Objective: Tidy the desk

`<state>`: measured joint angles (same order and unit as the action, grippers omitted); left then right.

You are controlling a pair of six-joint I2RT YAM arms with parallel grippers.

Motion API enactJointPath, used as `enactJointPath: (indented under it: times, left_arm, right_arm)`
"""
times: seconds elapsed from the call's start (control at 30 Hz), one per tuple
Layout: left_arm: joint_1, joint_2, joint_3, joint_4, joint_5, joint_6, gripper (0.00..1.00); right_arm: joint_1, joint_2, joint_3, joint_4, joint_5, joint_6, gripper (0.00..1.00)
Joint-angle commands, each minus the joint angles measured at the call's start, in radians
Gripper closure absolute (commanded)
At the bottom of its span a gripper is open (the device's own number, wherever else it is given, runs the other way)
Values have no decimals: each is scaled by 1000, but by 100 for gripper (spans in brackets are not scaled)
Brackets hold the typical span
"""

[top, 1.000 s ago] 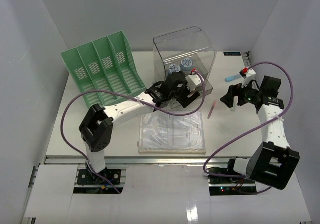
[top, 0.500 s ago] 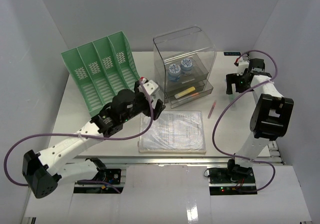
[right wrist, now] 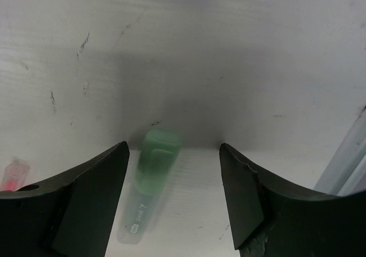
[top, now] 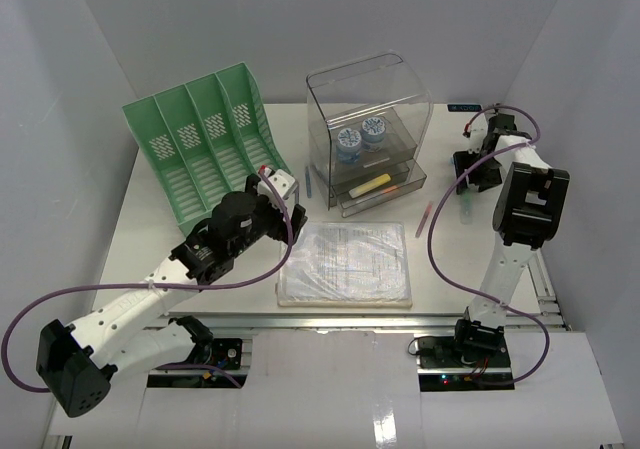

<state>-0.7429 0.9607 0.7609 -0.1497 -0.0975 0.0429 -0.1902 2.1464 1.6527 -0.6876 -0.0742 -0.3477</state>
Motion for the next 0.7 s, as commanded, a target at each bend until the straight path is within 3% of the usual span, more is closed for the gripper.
enactJointPath:
  times: [0.0,0.1,0.37,0.53,0.67]
  left_arm:
    - [11,-23,-13,11,-16,-8,2]
    - [22,-25,-17,12,-21,-6,2]
    - [42,-35,-26,12,-28,-3,2]
    - [45,-43,-28,13,-27,-1,2]
    - [45,-66,-42,19,-31,3,2]
  right_arm:
    - [-2,-41,-32,-32,-22,3,29]
    - [-2,-59,-54,-35,-29,-4,30]
    - [-2,-112,-124,-91,-62,-20,46]
    - [-3,-135,-159,-93,-79,-13,58]
    - [-3,-136,-159,-89,-86,-4,72]
